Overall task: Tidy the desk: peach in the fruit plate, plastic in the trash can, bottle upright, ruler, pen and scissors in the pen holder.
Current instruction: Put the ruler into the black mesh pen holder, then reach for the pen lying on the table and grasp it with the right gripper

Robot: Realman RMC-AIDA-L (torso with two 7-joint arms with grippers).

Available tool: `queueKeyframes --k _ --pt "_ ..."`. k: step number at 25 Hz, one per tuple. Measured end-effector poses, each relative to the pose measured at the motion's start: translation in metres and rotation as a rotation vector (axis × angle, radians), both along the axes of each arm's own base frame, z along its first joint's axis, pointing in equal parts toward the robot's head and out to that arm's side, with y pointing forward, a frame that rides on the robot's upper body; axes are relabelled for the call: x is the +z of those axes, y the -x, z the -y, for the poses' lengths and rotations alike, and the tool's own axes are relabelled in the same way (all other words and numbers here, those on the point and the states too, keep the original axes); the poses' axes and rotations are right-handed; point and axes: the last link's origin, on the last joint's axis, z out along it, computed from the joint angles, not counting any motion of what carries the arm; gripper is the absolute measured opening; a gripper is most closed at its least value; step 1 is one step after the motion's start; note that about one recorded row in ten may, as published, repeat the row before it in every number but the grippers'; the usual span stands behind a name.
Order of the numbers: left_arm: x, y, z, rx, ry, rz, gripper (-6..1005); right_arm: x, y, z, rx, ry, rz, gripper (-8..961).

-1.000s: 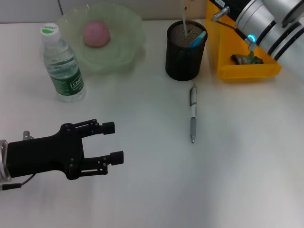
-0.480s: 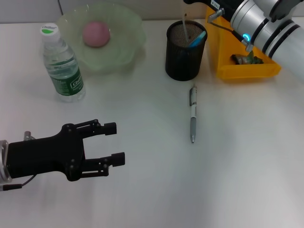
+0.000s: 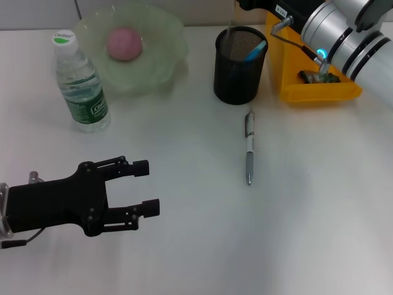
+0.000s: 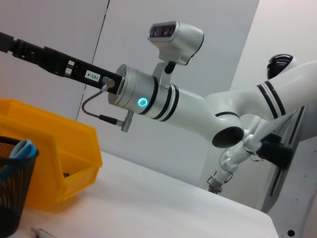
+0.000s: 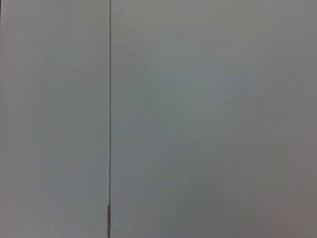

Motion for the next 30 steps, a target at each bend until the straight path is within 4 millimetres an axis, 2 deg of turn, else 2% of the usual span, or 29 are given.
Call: queueKeyframes --k 7,11,12,14,15,16,17,20,21,22,23,24,25,27,30 --pt "0.000 0.000 0.000 -0.002 0.004 0.000 805 0.006 0.005 0.003 0.011 0.075 -0.104 789" --pt "0.001 0.000 0.000 -0.001 0.004 -0.001 805 0.013 0.010 0.014 0.070 0.198 -0.155 789" --pt "0.001 0.000 0.000 -0.001 0.005 -0.002 805 0.017 0.020 0.021 0.115 0.294 -0.142 788" --pt "0.001 0.000 0.000 -0.004 0.005 -0.003 805 0.018 0.024 0.025 0.126 0.334 -0.129 788" --pt "0.000 0.000 0.000 -0.006 0.005 -0.003 805 0.023 0.032 0.031 0.137 0.414 -0.072 788" --pt "0.000 0.000 0.000 -0.006 0.005 -0.003 805 0.023 0.032 0.031 0.137 0.414 -0.072 788" --pt "0.000 -0.001 0.000 -0.011 0.005 -0.004 805 0.025 0.038 0.035 0.102 0.509 0.003 788" --pt "0.000 -0.001 -0.001 -0.012 0.004 -0.006 805 0.024 0.047 0.037 0.004 0.642 0.172 788" --pt "0.000 -0.001 -0.001 -0.012 0.004 -0.006 805 0.024 0.047 0.037 0.004 0.642 0.172 787" --pt "0.000 -0.001 -0.001 -0.012 0.003 -0.007 805 0.022 0.052 0.038 -0.069 0.714 0.295 787" --pt "0.000 -0.001 -0.001 -0.012 0.003 -0.007 805 0.022 0.052 0.038 -0.069 0.714 0.295 787" --pt "0.000 -0.001 -0.001 -0.012 0.003 -0.008 805 0.020 0.060 0.038 -0.131 0.777 0.407 787" --pt "0.000 -0.001 -0.001 -0.012 0.003 -0.008 805 0.020 0.060 0.038 -0.131 0.777 0.407 787" --pt "0.000 -0.001 -0.001 -0.012 0.003 -0.008 805 0.020 0.069 0.036 -0.229 0.842 0.546 787" --pt "-0.001 -0.001 -0.001 -0.012 0.002 -0.005 805 0.020 0.074 0.033 -0.297 0.849 0.619 787"
